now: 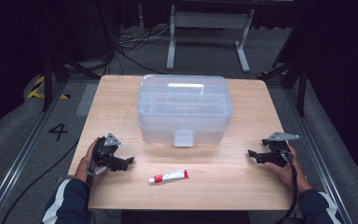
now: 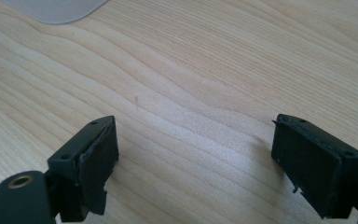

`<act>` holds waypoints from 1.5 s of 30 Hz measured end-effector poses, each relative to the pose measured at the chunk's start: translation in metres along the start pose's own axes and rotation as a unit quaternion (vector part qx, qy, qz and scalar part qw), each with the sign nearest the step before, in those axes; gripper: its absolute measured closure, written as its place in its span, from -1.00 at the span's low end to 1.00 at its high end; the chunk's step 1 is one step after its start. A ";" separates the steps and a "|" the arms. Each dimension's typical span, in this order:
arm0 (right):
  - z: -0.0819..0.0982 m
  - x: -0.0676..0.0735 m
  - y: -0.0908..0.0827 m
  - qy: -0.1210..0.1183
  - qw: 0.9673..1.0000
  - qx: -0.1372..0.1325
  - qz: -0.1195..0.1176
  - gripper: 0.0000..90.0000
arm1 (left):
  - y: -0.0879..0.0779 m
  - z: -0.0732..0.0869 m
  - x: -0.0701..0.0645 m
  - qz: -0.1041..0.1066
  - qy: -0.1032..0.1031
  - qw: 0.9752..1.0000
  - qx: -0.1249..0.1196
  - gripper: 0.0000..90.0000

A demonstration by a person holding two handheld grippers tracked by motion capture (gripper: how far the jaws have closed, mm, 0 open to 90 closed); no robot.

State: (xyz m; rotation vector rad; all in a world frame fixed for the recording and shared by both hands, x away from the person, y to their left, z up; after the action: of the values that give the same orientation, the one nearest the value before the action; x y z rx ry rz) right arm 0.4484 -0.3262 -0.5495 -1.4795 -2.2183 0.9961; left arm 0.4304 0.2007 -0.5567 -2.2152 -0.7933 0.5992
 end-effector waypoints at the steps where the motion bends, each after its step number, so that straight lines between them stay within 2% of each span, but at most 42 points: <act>1: 0.000 0.000 0.000 0.000 1.000 0.000 0.000 -0.67 | 0.003 -0.003 0.001 -0.004 -0.002 1.000 0.000 -1.00; 8: 0.001 -0.001 -0.001 -0.007 1.000 0.006 -0.006 -0.67 | 0.011 -0.013 0.004 -0.003 0.002 1.000 -0.002 -1.00; 14: 0.001 -0.002 -0.001 -0.011 1.000 0.006 -0.010 -0.67 | 0.010 -0.011 0.002 0.000 -0.003 1.000 -0.002 -1.00; 17: 0.001 -0.003 -0.001 -0.013 1.000 0.007 -0.014 -0.67 | 0.008 -0.010 0.002 0.001 0.002 1.000 0.000 -1.00; 20: 0.001 -0.007 -0.001 -0.004 1.000 0.004 -0.014 -0.61 | 0.006 -0.007 0.001 0.002 0.005 1.000 -0.001 -1.00; 27: 0.001 -0.006 -0.002 -0.008 1.000 0.005 -0.016 -0.59 | 0.005 -0.006 0.000 0.001 0.001 1.000 -0.003 -0.99; 31: 0.000 -0.005 -0.003 -0.013 1.000 0.004 -0.017 -0.54 | 0.004 -0.005 0.001 0.004 0.008 1.000 -0.001 -0.99; 36: -0.008 -0.005 -0.010 -0.018 1.000 -0.012 -0.012 -0.52 | 0.003 -0.004 0.001 0.011 0.015 1.000 0.002 -0.99; 39: -0.014 -0.004 -0.015 -0.034 0.999 -0.021 -0.002 -0.47 | 0.003 -0.004 0.001 0.011 0.015 1.000 0.002 -0.99; 42: -0.020 -0.001 -0.019 -0.038 0.999 -0.038 -0.006 -0.46 | 0.003 -0.004 0.001 0.011 0.015 1.000 0.002 -0.99; 45: -0.025 0.001 -0.020 -0.043 0.998 -0.039 -0.011 -0.45 | 0.003 -0.004 0.001 0.011 0.015 1.000 0.002 -0.99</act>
State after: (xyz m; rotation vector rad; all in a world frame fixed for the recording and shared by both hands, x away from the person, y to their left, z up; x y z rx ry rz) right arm 0.4485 -0.3202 -0.5180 -1.4674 -2.3531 0.9936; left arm 0.4343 0.1980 -0.5565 -2.2273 -0.7521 0.5758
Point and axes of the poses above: each handheld gripper's, and its own axes: y roughly forward along the jaws, z roughly out of its underside, x roughly to its left, the point moved 8 cm from there along y, roughly forward along the jaws, and after that the axes turned 11 degrees about z, right-handed, at the moved point
